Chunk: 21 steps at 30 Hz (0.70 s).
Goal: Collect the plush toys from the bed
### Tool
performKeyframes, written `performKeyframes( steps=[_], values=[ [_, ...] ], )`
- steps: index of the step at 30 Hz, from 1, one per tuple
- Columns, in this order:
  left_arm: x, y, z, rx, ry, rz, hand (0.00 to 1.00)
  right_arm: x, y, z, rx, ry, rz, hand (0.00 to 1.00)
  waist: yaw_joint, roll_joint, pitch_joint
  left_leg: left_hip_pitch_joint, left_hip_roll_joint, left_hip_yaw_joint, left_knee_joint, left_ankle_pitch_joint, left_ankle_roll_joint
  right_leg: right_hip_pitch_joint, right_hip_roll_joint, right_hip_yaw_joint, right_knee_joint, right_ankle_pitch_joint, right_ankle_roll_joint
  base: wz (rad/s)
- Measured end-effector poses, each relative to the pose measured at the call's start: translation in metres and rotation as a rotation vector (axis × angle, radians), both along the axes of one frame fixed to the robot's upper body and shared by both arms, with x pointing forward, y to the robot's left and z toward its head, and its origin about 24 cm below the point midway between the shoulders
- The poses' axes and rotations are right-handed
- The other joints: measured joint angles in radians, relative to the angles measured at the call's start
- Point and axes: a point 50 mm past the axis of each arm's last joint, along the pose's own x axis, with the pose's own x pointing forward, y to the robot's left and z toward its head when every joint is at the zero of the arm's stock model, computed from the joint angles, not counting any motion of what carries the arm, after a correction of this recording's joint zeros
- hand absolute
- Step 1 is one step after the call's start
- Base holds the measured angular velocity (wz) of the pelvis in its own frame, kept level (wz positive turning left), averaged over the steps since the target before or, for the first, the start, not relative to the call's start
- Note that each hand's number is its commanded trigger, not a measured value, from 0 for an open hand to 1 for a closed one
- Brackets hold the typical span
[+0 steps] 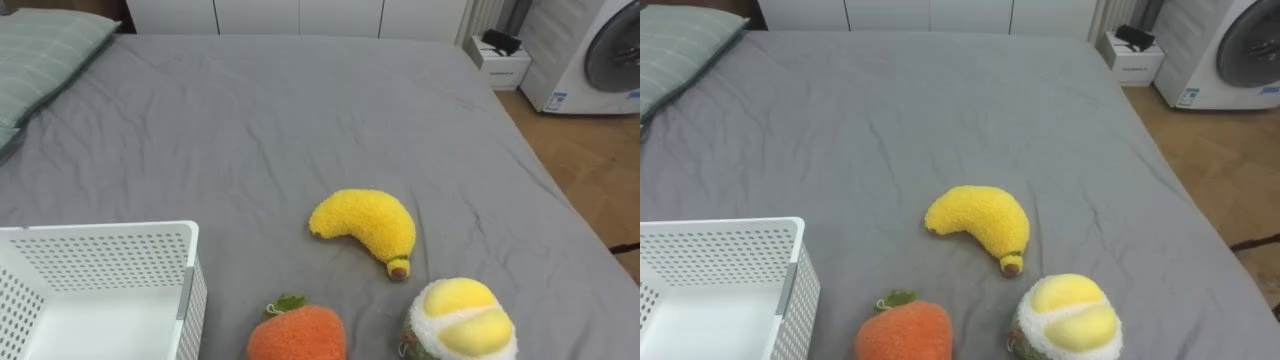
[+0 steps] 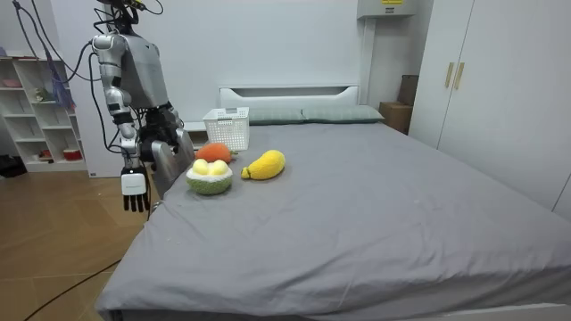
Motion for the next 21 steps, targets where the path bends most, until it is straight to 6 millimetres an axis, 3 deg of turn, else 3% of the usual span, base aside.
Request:
performKeyframes(
  steps=[16,21],
  values=[
    [0.001,-0.001,0.0,-0.011,0.011,0.01,0.0,0.0,0.001,0.0,0.003,0.01,-0.056,0.0,0.003,0.0,0.0006,0.001,0.0,0.001,0.0,0.0,0.0,-0.002,0.0,-0.002,0.0,0.0,0.0,0.0],
    [-0.001,0.004,0.001,0.001,0.003,0.06,0.0,-0.013,0.001,0.001,-0.006,0.019,-0.246,0.0,-0.002,-0.003,0.0012,0.006,0.001,0.001,0.0,0.001,-0.001,-0.001,0.0,0.006,0.0,0.0,0.0,0.0]
  ],
)
